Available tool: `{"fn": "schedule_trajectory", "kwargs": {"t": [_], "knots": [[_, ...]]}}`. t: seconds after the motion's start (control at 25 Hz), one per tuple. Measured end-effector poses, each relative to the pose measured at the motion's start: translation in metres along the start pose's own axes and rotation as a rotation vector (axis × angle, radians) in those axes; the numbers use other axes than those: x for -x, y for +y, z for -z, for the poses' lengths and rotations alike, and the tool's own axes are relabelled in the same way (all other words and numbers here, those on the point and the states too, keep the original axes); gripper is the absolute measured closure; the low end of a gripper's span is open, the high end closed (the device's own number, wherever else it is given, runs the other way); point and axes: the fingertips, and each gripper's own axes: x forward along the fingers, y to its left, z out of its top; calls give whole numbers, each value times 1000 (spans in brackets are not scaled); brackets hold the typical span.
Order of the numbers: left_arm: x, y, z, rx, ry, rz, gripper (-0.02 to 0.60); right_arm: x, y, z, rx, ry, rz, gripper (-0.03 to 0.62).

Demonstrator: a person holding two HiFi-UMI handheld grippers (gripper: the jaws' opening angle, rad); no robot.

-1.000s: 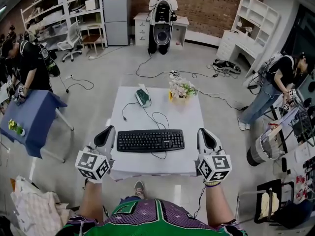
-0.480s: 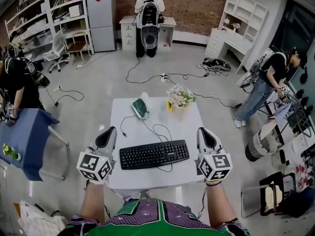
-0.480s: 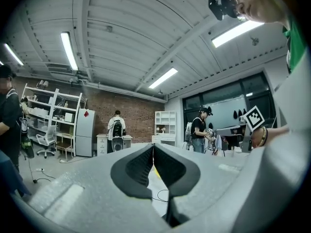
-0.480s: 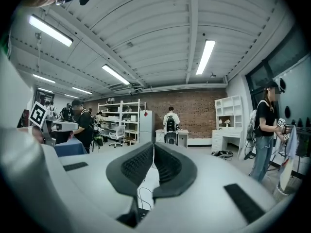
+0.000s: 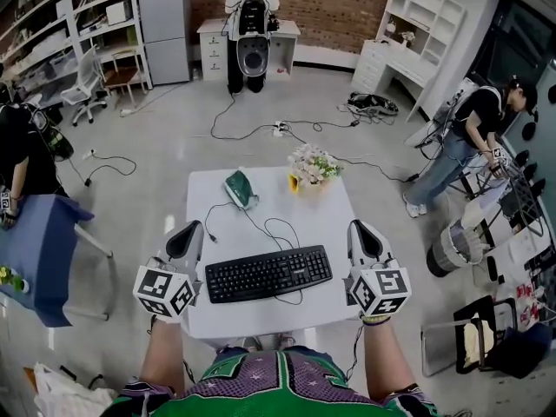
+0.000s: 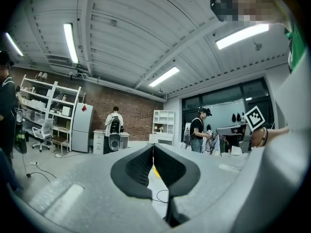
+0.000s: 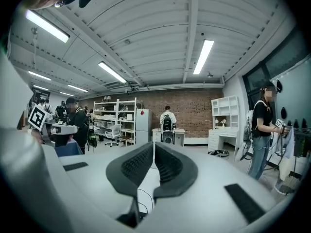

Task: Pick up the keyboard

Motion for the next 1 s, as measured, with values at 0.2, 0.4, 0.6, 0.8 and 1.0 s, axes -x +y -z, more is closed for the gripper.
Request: {"fn": "schedule_trajectory", "kwargs": {"t": [0.2, 0.4, 0.6, 0.8, 1.0], "knots": [[-7, 5, 0, 9, 2, -33, 563, -21, -6, -3, 5, -13, -36, 591], [-14, 1, -6, -10, 9, -52, 563, -31, -11, -14, -2, -35, -81, 574], [-27, -5, -7, -14, 8, -37, 563, -34, -14, -8, -36, -14, -129, 489], [-39, -8, 9, -10, 31, -18, 563, -39, -19, 12, -32, 32, -147, 424], [-46, -13, 25, 3, 60, -8, 563, -43, -22, 30, -33, 74, -145, 411]]}}
